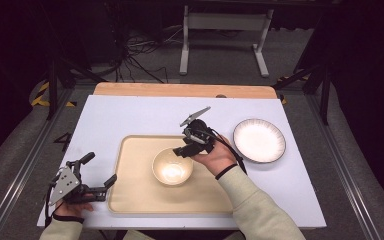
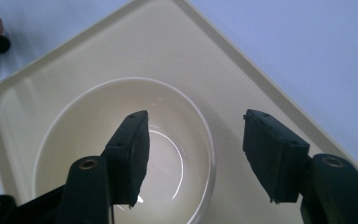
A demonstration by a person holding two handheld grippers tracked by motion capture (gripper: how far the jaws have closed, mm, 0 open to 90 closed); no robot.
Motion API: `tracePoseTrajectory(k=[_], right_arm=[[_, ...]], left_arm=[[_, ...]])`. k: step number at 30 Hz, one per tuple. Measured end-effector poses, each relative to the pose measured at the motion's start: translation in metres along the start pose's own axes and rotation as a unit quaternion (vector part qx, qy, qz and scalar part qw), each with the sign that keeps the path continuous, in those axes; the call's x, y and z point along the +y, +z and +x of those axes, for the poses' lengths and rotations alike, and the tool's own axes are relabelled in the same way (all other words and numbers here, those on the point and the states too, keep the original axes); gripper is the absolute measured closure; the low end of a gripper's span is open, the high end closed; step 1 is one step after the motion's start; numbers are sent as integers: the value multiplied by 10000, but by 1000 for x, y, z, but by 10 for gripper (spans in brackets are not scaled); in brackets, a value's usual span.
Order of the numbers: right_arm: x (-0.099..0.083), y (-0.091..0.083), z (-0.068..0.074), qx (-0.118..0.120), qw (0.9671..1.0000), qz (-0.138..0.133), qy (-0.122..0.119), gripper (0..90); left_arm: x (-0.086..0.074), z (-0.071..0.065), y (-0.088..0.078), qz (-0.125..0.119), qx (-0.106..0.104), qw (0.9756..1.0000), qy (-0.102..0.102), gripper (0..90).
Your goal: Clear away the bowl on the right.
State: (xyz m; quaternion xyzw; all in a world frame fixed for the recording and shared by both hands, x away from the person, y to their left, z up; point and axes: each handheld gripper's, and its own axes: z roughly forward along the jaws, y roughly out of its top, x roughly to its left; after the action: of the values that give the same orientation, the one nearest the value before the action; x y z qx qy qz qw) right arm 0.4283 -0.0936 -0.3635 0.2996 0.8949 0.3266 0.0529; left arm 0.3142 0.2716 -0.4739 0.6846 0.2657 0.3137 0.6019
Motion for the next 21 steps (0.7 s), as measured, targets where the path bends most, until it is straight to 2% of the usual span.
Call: tracePoseTrajectory(k=[4,9,15,21], right_arm=[[0,-12,3,-44,9994,-287,-181,404],[-1,-27,6,-23,9973,-672,-279,392],[-3,-39,10,21,9949,-917,-409,357],[-8,-48,11,-31,9902,-1249,-630,332]], left_arm=[[0,0,0,10,6,10000,-12,2],[0,0,0,24,20,10000,25,2],[0,0,0,24,25,10000,29,2],[0,0,0,24,26,10000,26,2]])
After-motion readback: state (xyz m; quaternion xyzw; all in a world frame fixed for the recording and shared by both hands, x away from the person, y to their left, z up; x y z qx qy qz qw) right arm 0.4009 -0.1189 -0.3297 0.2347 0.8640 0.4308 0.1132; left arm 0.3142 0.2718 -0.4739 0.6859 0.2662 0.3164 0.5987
